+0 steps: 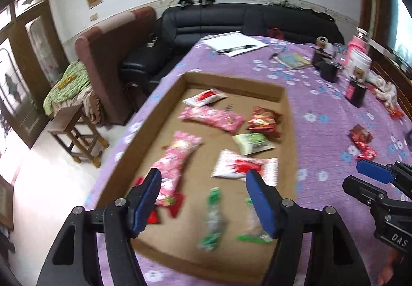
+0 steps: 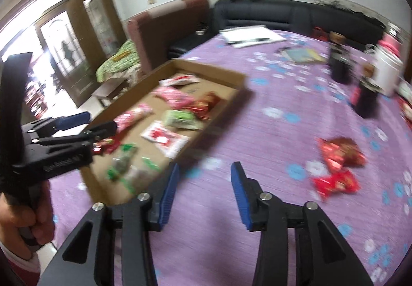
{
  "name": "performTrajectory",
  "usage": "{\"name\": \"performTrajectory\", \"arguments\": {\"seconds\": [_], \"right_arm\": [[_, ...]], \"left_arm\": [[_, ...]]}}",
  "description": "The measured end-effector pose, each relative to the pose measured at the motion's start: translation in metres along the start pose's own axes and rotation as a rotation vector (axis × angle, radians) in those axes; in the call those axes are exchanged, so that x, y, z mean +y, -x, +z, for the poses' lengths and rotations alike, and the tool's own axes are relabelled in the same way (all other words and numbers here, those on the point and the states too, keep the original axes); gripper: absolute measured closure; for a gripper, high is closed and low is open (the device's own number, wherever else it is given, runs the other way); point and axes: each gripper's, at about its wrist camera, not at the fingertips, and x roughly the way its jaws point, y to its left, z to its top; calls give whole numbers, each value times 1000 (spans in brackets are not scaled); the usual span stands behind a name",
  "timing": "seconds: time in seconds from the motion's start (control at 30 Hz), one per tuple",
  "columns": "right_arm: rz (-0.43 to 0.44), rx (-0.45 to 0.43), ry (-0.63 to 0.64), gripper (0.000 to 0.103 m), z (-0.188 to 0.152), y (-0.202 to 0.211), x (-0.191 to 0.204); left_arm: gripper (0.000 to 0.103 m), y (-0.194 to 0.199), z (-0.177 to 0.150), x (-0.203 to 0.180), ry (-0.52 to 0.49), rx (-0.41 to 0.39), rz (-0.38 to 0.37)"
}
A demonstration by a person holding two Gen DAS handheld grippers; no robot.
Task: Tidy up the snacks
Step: 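Move both open grippers back toward the red foil bag and red candy, then close the right gripper on the red candy packet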
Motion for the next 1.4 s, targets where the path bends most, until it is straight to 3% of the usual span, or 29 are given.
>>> {"name": "performTrajectory", "arguments": {"seconds": [0.3, 0.5, 0.6, 0.73, 0.83, 0.93, 1.03, 1.07, 1.1, 1.13, 1.17, 1.4], "right_arm": [[-116, -9, -114, 55, -20, 28, -90], [-137, 2, -135, 55, -24, 26, -117], [-129, 14, -136, 54, -24, 18, -119], [-126, 26, -127, 39, -21, 3, -114], [-135, 22, -117, 38, -17, -5, -108], [-174, 27, -102, 28, -12, -14, -101], [-215, 33, -80, 28, -9, -22, -97], [-227, 42, -74, 28, -9, -24, -97], [-239, 52, -69, 35, -10, -26, -98], [-248, 61, -69, 56, -12, -28, -100], [-248, 74, -77, 61, -14, -29, -104], [-255, 55, -136, 66, -22, -9, -132]], "left_arm": [[26, 5, 17, -89, -139, -24, -90], [26, -6, 26, -147, -239, -20, -123], [26, -9, 32, -156, -243, -23, -121], [23, -13, 41, -154, -220, -24, -112], [22, -21, 45, -149, -206, -13, -106], [22, -27, 49, -148, -201, -7, -104], [22, -34, 53, -155, -224, 4, -109], [22, -37, 54, -159, -240, 9, -107], [22, -39, 55, -162, -253, 11, -107], [22, -41, 56, -167, -270, 12, -109], [22, -43, 56, -170, -282, 14, -113], [22, -58, 60, -200, -369, 34, -142]]}}
